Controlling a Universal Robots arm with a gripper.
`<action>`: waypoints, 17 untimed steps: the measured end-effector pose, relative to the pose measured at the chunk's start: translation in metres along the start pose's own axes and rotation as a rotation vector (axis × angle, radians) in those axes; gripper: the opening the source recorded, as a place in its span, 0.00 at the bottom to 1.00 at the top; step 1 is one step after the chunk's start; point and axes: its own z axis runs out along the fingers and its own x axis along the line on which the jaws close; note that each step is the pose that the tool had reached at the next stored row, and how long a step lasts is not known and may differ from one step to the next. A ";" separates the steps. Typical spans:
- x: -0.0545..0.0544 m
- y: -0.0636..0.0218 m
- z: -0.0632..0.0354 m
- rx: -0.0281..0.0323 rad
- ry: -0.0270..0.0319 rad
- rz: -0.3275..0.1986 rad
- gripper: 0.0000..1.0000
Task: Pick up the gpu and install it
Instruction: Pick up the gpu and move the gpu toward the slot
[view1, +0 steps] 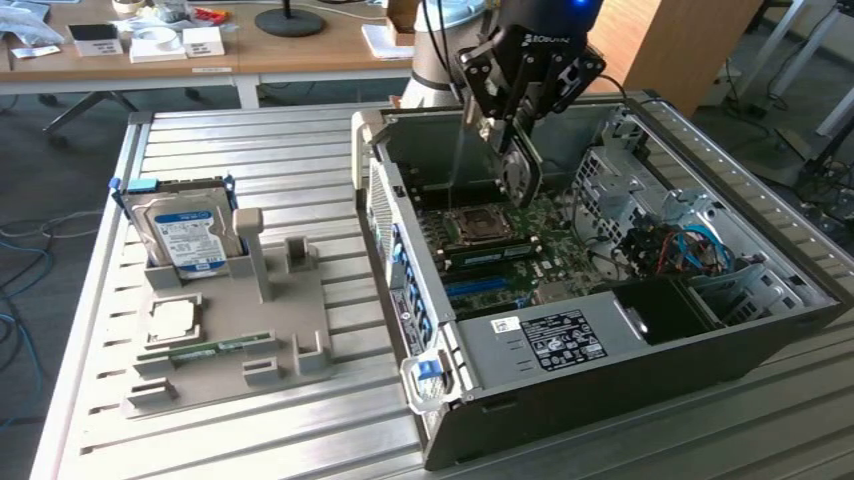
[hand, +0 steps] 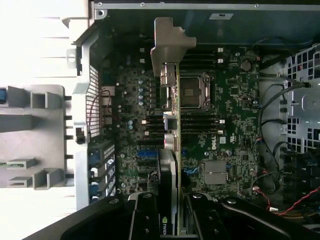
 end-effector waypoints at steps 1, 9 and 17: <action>-0.002 0.0001 0.0001 -0.0001 0.0000 0.000 0.27; -0.013 0.0005 0.0004 -0.0003 0.0000 0.000 0.27; -0.023 0.0010 0.0006 -0.0003 0.0000 -0.001 0.27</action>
